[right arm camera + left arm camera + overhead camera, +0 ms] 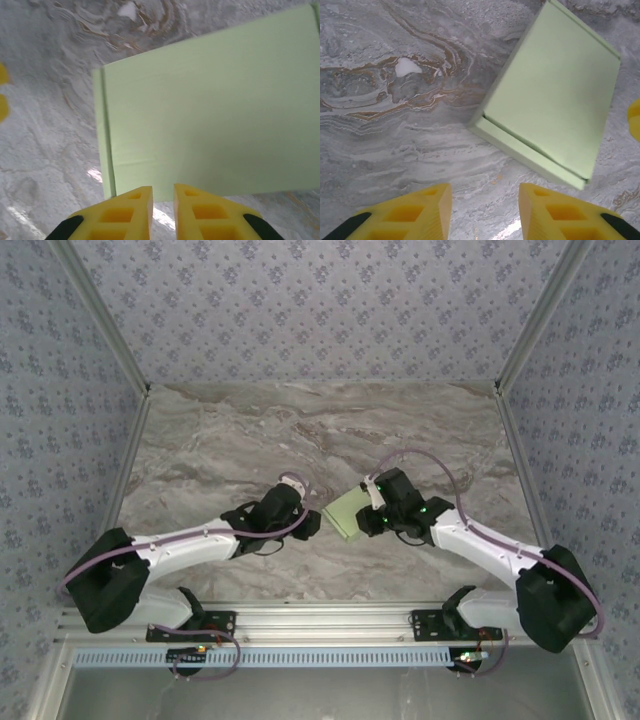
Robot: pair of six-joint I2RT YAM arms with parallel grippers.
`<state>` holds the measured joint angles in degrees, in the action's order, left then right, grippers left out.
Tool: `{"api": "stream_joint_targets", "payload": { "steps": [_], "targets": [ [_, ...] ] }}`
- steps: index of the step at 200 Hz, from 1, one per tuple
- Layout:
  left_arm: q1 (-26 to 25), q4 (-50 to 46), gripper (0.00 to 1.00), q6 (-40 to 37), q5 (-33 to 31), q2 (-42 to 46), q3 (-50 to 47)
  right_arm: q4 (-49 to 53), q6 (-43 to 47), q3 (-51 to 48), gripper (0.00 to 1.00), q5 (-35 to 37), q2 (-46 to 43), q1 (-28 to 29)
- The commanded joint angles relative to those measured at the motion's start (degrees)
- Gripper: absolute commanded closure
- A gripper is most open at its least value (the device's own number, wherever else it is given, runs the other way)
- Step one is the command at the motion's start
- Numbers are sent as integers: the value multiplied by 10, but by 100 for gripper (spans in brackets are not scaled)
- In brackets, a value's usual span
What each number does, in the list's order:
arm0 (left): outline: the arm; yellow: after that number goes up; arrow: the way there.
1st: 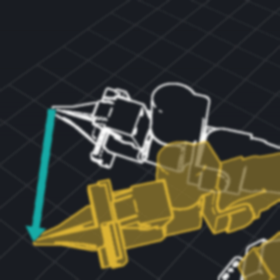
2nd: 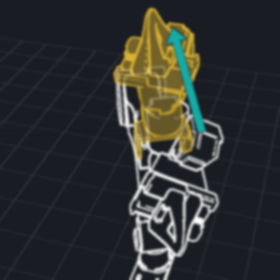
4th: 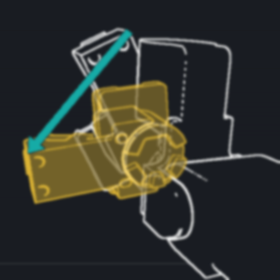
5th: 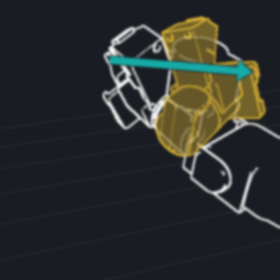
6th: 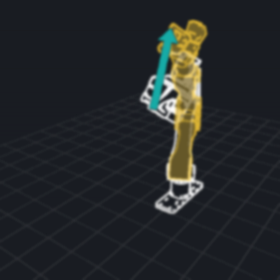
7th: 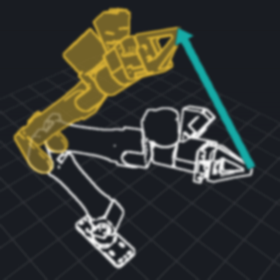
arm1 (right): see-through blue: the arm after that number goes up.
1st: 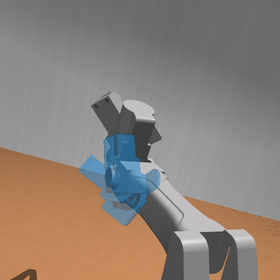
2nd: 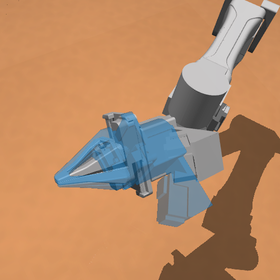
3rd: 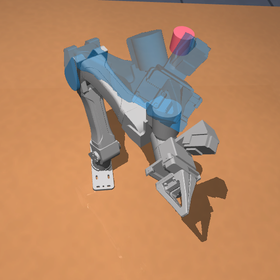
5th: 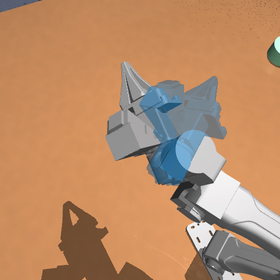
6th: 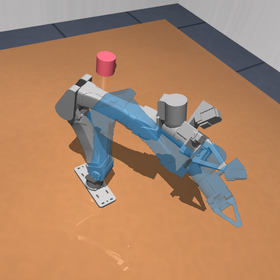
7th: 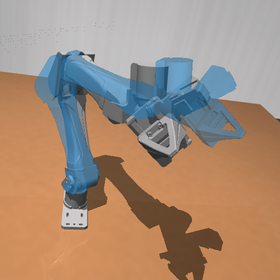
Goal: Fold the paper box
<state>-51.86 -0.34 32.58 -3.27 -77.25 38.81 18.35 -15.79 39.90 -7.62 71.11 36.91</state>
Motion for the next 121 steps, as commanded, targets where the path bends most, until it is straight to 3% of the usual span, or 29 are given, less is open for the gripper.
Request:
{"api": "stream_joint_targets", "payload": {
  "steps": [1,35,67,98,121],
  "targets": [
    [2,-26,58,-14,-6,0,30,45,8,29,76,38,3,-3],
    [6,13,55,57,52,-14,36,63,36,55,65,16,0,-71],
    [-33,99,51,151,94,-49,17,48,62,99,55,-41,52,-149],
    [-59,114,49,160,117,-86,24,56,55,154,46,-78,133,-187],
    [-55,98,49,141,102,-89,27,94,40,140,44,-85,132,-187]
  ]
}}
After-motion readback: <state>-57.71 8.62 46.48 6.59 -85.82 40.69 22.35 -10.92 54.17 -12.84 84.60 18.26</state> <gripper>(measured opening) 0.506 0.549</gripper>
